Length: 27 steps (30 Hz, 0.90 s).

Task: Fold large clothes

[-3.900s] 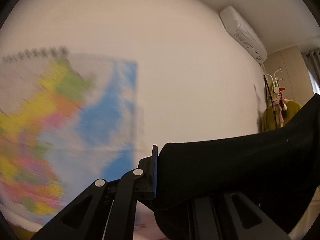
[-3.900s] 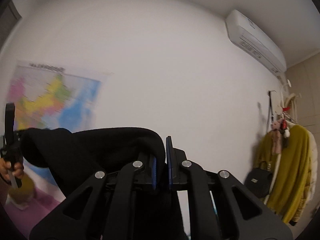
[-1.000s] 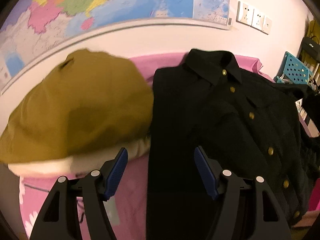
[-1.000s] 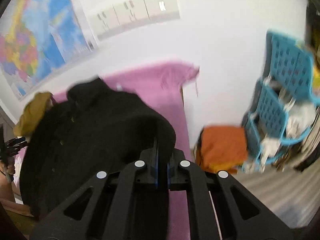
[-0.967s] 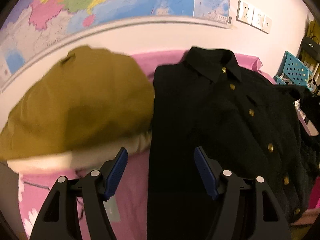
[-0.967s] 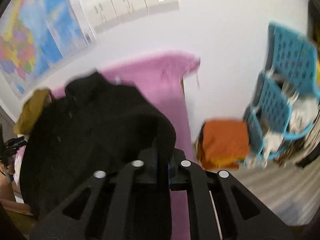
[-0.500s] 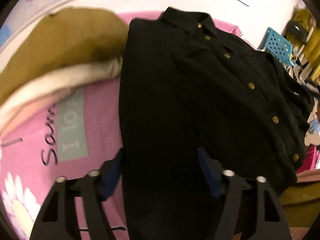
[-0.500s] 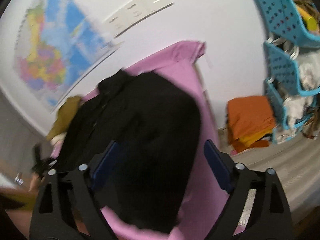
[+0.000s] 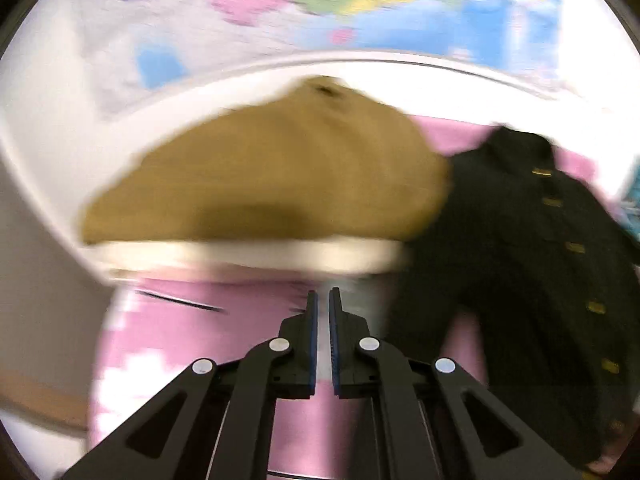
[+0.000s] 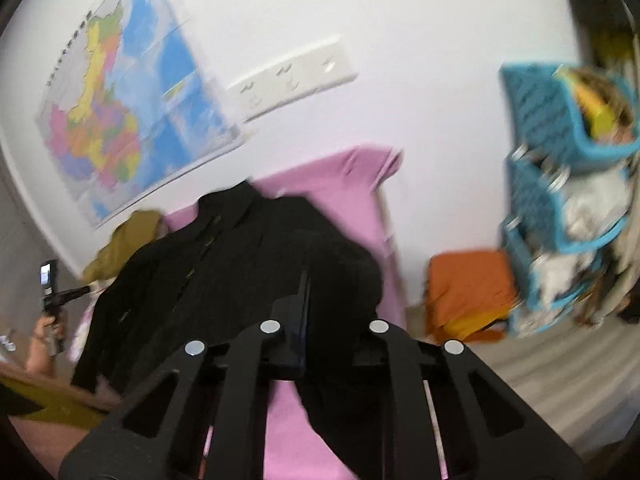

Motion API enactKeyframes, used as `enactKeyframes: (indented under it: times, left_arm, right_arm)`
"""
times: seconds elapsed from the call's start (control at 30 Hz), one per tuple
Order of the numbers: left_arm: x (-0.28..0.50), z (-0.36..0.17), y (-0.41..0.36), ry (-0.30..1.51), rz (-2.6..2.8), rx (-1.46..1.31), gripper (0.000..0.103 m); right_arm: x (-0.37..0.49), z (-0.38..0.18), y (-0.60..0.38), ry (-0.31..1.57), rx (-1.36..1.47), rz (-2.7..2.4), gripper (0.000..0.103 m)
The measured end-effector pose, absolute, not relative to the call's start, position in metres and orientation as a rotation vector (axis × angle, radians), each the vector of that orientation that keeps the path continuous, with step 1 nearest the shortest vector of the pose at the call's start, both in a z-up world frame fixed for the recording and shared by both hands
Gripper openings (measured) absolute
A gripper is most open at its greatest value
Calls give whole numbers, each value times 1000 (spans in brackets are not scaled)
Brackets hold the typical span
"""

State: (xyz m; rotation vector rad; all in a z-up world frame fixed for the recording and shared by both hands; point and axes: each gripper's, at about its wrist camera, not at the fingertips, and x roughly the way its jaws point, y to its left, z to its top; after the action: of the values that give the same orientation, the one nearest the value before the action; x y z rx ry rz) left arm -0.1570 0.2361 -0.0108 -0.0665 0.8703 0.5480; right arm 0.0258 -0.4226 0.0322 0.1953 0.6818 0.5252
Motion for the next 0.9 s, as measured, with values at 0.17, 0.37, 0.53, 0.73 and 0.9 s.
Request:
enactKeyframes:
  times: [0.17,0.37,0.53,0.73,0.9]
  left_arm:
    - [-154,1,217,817,517,-18,26]
    - [-143,14,163,739,265,14,44]
    - [-119,12,116,710,53,25,59]
    - [-107,6,70,697,-123,35,66]
    - [-98,-6,60,734,-207,5,71]
  right_arm:
    - [46,34,-412,750,133,487,12]
    - [39,79,-369,687,58,648,12]
    - [18,125,-282,606,-80,893,17]
    - [31,71,-143,781,-195,1121,18]
    - [52,4,-84,980,-181,1109,49]
